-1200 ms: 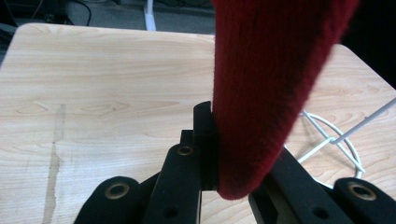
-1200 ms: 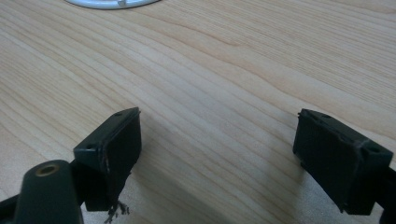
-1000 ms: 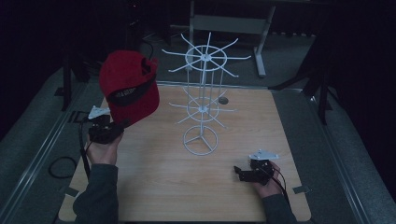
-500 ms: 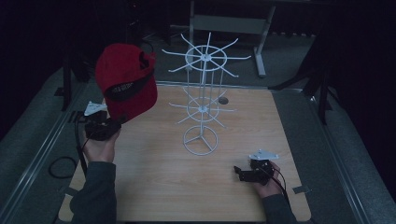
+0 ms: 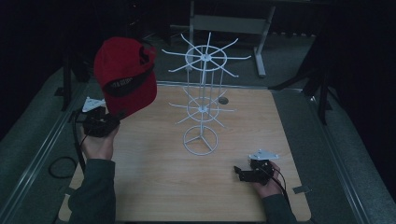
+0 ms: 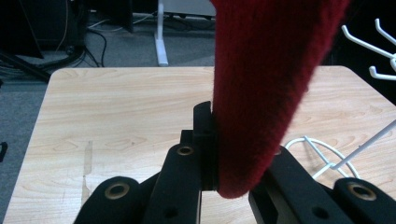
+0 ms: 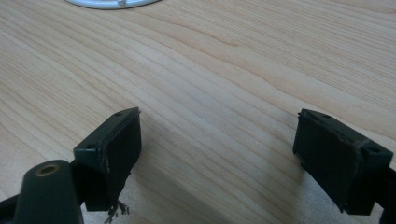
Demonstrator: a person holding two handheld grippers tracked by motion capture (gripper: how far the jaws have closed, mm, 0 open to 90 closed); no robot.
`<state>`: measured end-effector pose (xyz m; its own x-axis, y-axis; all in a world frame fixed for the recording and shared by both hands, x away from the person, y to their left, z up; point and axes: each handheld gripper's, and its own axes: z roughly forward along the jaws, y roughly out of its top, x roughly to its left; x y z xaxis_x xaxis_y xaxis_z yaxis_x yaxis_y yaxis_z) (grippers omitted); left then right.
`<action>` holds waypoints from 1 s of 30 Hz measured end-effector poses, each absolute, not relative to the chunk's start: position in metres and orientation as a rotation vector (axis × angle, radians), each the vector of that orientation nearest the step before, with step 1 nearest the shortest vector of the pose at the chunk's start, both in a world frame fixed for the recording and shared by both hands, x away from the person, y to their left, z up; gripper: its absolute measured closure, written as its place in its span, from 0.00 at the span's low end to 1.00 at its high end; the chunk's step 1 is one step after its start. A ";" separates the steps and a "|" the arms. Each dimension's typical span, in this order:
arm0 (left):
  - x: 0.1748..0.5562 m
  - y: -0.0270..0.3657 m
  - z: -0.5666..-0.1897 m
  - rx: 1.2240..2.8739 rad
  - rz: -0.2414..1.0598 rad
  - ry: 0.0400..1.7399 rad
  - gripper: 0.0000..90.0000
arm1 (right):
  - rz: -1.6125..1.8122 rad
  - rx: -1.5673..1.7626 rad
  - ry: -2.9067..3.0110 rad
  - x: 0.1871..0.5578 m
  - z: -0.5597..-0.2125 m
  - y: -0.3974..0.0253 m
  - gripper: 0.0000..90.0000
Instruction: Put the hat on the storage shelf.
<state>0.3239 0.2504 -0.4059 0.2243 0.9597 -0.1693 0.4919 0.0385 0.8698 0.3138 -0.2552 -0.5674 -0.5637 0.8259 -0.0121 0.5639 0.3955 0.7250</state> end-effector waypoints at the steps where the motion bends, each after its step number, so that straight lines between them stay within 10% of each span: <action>1: 0.324 0.251 -0.405 1.587 0.650 1.397 0.95 | 0.975 1.200 2.286 0.314 -0.568 -0.255 0.17; 30: 0.317 0.240 -0.376 1.533 0.690 1.333 0.95 | 0.975 1.200 2.287 0.314 -0.568 -0.255 0.17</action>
<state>0.3171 0.2404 -0.3763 0.2444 0.9551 -0.1672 0.4154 0.0527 0.9081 0.3139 -0.2552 -0.5675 -0.5641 0.8256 -0.0123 0.5629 0.3954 0.7258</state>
